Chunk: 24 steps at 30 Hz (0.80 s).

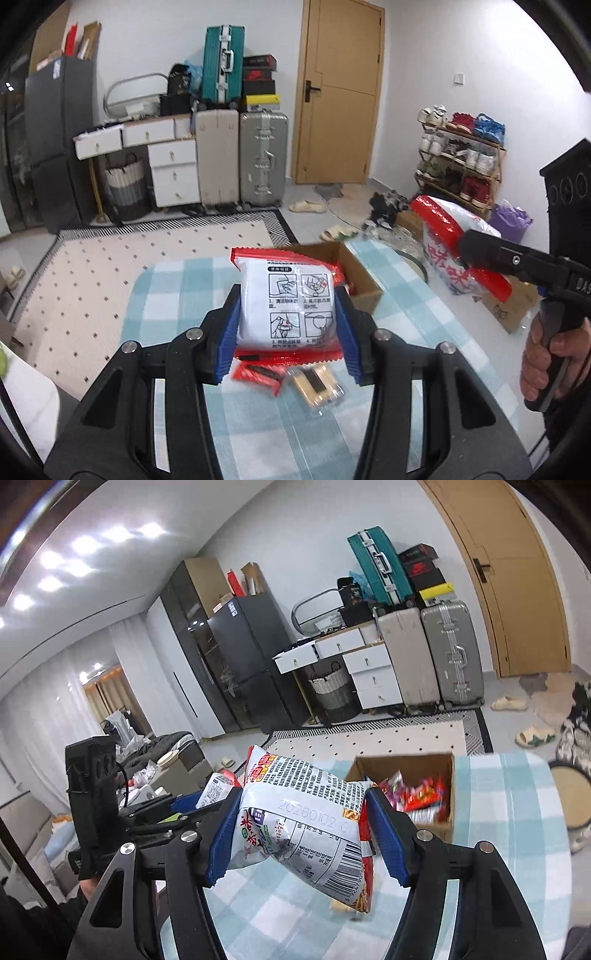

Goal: Organize snacks
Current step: 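Lift both held bags and carry them over the cardboard box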

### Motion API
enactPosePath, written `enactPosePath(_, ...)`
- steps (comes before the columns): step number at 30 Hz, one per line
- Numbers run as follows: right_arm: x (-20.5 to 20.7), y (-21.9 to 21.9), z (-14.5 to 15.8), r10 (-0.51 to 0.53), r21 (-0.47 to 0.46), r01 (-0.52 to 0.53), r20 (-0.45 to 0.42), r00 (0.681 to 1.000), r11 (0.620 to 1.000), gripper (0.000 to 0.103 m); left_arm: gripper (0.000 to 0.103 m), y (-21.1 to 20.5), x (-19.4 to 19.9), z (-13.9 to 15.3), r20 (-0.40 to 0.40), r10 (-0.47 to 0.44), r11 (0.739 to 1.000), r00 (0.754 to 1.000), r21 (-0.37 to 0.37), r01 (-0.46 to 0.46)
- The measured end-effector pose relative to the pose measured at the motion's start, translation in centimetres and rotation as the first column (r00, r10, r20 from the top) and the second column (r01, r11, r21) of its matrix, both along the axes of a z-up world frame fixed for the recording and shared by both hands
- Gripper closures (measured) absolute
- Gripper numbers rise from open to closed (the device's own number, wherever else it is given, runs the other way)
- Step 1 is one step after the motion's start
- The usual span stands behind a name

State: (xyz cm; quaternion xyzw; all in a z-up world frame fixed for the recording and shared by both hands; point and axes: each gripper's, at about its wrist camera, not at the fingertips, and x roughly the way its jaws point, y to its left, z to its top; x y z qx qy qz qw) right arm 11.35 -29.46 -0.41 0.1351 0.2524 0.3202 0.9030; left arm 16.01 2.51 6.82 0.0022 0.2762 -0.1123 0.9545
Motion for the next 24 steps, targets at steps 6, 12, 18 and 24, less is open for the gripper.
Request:
enactPosePath(6, 4.1, 0.1, 3.4, 0.001, -0.009, -0.001, -0.009, 1.0, 1.0, 0.036, 0.059, -0.9, 2.9, 3.0, 0.0, 0.023, 1.0, 1.0, 0.014, -0.023)
enactPosePath(12, 7.5, 0.3, 4.9, -0.014, -0.066, 0.013, -0.013, 1.0, 0.998, 0.036, 0.059, -2.1, 6.9, 4.0, -0.033, -0.001, 1.0, 0.999, 0.022, 0.002)
enactPosePath(18, 11.1, 0.0, 4.4, -0.021, -0.105, 0.018, -0.029, 0.999, 0.994, 0.036, 0.058, -3.8, 12.7, 3.9, -0.069, -0.017, 0.999, 0.997, 0.039, 0.02)
enactPosePath(24, 15.6, 0.2, 1.9, -0.031, -0.156, 0.019, -0.077, 0.997, 0.988, 0.036, 0.058, -6.0, 19.0, 1.0, -0.137, -0.049, 0.997, 0.989, 0.045, 0.056)
